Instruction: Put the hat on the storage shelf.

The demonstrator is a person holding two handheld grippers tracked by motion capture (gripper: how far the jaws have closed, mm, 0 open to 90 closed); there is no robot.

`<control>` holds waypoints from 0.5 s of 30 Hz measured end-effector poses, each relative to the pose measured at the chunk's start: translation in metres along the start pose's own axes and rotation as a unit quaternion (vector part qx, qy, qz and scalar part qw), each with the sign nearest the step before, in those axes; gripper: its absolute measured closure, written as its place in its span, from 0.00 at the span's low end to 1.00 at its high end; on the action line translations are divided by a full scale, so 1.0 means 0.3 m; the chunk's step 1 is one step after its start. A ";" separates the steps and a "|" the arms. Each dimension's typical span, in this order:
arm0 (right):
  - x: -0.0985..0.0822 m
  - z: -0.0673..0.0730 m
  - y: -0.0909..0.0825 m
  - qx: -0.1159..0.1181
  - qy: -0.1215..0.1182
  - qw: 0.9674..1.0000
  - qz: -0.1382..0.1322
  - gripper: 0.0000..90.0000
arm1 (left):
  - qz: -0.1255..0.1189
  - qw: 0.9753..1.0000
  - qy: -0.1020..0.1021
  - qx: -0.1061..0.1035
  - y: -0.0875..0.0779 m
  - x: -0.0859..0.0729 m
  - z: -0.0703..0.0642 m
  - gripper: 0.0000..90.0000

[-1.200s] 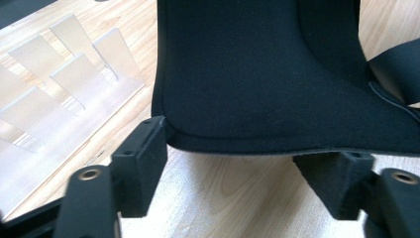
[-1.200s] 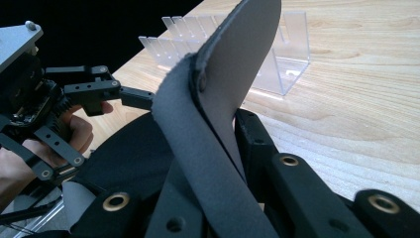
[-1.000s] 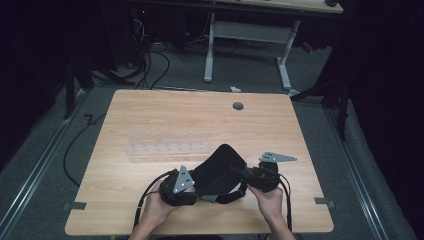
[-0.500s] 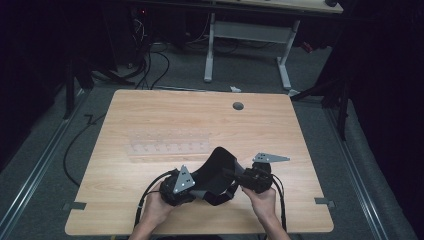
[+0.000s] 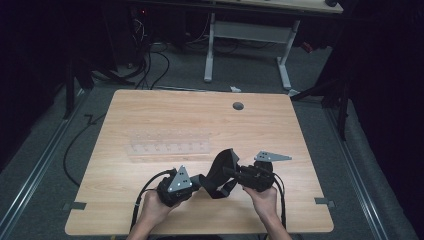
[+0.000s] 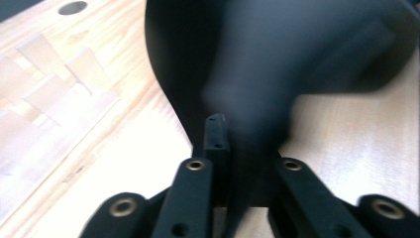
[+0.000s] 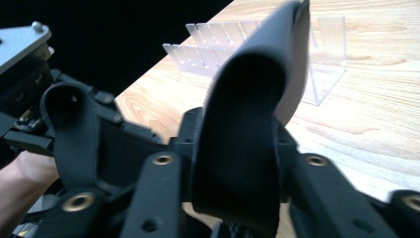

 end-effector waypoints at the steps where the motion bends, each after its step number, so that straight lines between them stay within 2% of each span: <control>1: 0.002 -0.003 -0.004 -0.002 -0.001 1.000 -0.001 0.68 | 0.001 1.000 -0.006 0.000 0.001 -0.002 0.000 0.96; 2: 0.006 -0.004 -0.008 -0.003 -0.002 1.000 -0.005 0.66 | 0.006 1.000 -0.007 0.001 0.001 -0.008 0.004 0.96; 3: 0.015 -0.007 -0.024 -0.006 -0.002 1.000 -0.013 0.61 | 0.000 1.000 -0.020 -0.002 -0.006 0.000 0.009 0.96; 4: 0.015 -0.007 -0.024 -0.006 -0.002 1.000 -0.013 0.61 | 0.000 1.000 -0.020 -0.002 -0.006 0.000 0.009 0.96; 5: 0.018 -0.016 -0.038 -0.013 -0.007 1.000 -0.018 0.58 | -0.010 0.999 -0.036 0.000 -0.018 0.017 0.022 0.96; 8: 0.013 -0.040 -0.060 -0.027 -0.014 0.999 -0.021 0.55 | -0.024 0.998 -0.053 -0.003 -0.042 0.043 0.033 0.96; 9: 0.013 -0.040 -0.060 -0.027 -0.014 0.999 -0.021 0.55 | -0.024 0.998 -0.053 -0.003 -0.042 0.043 0.033 0.96; 12: -0.001 -0.098 -0.075 -0.067 -0.027 0.997 -0.018 0.54 | -0.030 0.998 -0.063 -0.005 -0.059 0.056 0.042 0.96; 15: -0.024 -0.175 -0.082 -0.115 -0.032 0.993 -0.011 0.52 | -0.036 0.997 -0.073 -0.002 -0.070 0.064 0.054 0.96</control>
Point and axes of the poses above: each handheld gripper's, and its own axes: y roughly forward along the jaws, x roughly out of its top, z roughly to its left, the point moved 10 cm from there along y, roughly forward along the jaws, and after that the axes turned 11 degrees about y, right-handed, at the moved point
